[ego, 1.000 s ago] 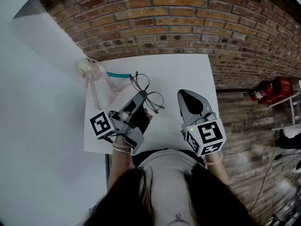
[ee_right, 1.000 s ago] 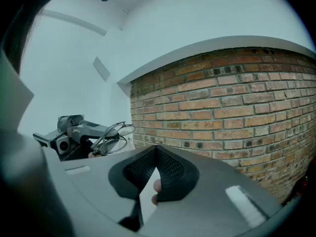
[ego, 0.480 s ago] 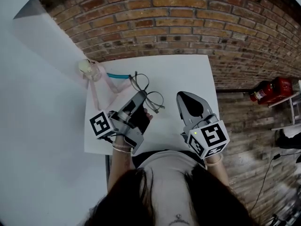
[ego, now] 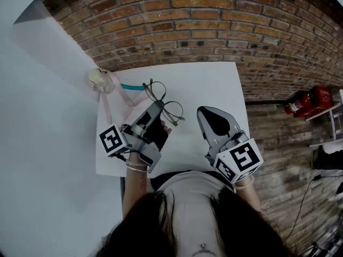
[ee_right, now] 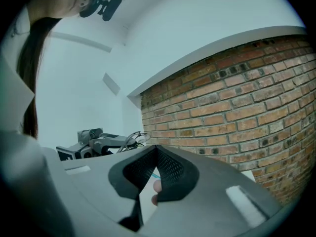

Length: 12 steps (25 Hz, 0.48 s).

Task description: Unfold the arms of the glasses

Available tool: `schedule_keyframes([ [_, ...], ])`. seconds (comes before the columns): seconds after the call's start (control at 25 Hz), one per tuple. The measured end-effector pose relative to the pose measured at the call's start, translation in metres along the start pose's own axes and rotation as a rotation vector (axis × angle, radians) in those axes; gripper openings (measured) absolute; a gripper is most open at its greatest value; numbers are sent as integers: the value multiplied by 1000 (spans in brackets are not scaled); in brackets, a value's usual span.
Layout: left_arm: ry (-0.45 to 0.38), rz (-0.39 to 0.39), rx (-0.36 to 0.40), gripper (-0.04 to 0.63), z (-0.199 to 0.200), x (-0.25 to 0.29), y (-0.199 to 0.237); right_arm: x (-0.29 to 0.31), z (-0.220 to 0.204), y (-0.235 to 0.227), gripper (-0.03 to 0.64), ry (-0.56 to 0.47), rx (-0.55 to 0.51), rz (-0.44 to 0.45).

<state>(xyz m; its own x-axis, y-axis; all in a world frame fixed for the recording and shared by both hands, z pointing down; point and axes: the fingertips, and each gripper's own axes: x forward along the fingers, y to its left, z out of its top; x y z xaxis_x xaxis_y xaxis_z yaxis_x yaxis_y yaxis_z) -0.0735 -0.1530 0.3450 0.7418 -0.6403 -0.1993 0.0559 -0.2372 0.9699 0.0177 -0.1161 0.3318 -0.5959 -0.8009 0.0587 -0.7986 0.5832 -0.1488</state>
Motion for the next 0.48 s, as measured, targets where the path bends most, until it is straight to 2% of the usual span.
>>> schedule_keyframes([
  [0.12,-1,-8,-1,24,1,0,0,1,0,9,34,-6,-7,44],
  [0.48,-8,-19,-9,25,4,0,-3,1,2,26,45,-17,-22,115],
])
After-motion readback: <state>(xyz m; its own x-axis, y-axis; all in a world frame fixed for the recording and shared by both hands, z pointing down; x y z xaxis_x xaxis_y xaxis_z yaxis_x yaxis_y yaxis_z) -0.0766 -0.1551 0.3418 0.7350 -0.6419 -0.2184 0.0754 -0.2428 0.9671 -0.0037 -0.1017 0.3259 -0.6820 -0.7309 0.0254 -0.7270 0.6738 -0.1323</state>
